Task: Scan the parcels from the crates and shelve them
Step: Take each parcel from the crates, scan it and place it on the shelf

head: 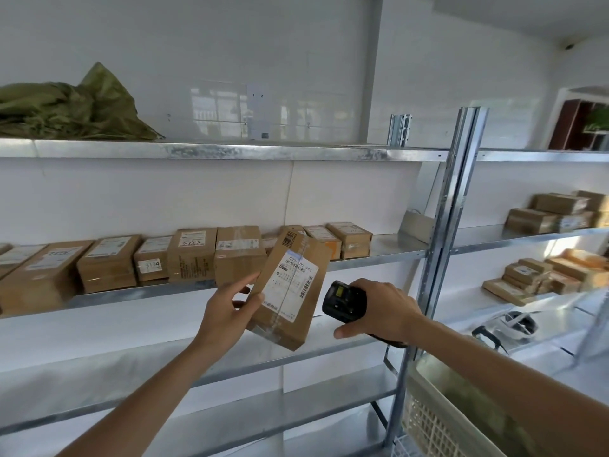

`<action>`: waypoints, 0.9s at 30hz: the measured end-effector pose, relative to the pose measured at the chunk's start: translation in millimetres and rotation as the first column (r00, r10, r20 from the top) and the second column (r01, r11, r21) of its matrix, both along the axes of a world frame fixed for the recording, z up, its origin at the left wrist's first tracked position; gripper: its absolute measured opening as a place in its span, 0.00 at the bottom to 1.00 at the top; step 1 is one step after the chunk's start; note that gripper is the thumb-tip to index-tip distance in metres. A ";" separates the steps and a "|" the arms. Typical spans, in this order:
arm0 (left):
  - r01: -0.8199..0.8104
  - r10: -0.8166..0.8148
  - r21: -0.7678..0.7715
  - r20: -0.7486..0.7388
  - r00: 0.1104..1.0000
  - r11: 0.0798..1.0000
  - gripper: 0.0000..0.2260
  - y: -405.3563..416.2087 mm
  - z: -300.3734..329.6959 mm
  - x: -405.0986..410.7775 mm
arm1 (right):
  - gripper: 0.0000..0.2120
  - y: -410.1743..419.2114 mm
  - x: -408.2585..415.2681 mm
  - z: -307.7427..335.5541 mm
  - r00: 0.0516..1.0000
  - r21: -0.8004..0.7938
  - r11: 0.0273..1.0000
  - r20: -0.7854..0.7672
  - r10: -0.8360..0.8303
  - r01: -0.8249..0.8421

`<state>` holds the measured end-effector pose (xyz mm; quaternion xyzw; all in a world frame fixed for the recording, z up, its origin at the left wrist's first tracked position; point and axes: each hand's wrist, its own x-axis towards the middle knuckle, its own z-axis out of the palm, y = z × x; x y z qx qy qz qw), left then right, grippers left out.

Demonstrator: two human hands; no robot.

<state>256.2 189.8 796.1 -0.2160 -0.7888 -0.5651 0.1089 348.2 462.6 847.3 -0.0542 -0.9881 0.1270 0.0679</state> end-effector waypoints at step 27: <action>0.354 -0.349 -0.012 0.150 0.925 0.935 0.28 288.5 1.5 -69.1 | 0.40 244.1 -39.3 -23.4 0.979 -0.223 0.975 -0.194 -0.060 0.016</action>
